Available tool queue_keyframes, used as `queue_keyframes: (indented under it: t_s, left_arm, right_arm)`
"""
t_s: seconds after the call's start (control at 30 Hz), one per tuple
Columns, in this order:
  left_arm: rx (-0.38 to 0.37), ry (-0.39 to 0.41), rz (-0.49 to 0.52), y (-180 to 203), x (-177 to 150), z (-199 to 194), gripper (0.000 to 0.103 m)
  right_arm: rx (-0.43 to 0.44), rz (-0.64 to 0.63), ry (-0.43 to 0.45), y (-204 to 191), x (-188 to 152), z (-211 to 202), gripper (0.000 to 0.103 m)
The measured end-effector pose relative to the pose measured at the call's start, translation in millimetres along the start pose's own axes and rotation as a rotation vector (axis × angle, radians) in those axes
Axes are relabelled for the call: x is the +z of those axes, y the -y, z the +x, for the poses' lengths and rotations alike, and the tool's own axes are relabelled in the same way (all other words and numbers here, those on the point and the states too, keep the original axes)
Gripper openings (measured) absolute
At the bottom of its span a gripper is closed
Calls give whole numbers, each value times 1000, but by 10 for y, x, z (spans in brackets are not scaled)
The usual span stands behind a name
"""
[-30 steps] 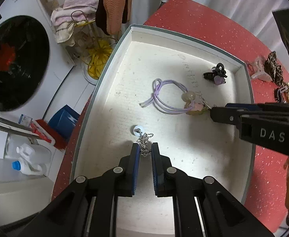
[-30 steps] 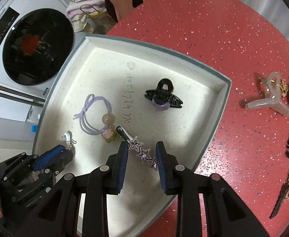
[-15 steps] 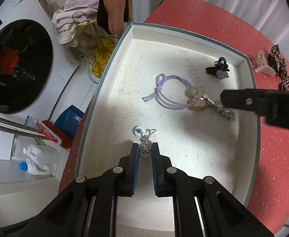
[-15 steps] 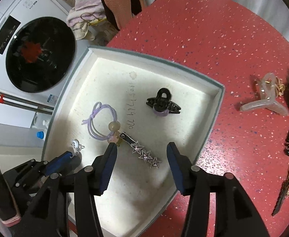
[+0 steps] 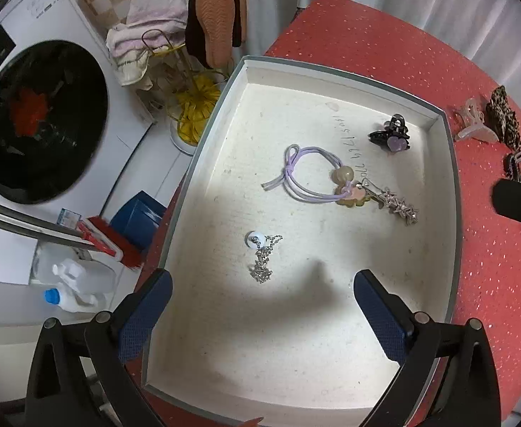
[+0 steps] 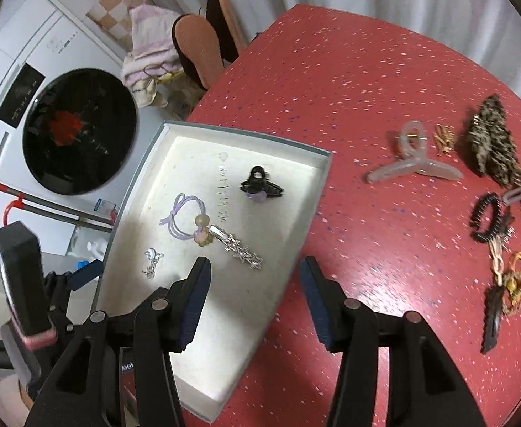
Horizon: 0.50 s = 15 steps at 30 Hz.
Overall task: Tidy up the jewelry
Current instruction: 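Open the right gripper over the tray while the left gripper releases the silver charm, then move both grippers back over the accessories on the table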
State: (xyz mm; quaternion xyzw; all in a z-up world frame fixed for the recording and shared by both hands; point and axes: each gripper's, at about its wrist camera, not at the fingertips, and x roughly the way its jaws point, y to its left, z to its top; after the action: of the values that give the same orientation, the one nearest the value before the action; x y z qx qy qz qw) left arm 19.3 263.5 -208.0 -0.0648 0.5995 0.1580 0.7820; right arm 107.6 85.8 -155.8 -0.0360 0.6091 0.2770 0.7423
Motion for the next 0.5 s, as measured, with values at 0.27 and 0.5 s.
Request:
queue_keyframes:
  t_s: [0.27, 0.5]
  left_arm:
    - [-11, 6, 44, 182, -46, -207, 102]
    - [-41, -8, 100, 508, -95, -409, 102]
  right_arm:
    - [13, 109, 21, 374, -254, -232, 69]
    - [-8, 219, 26, 876, -585, -414, 79]
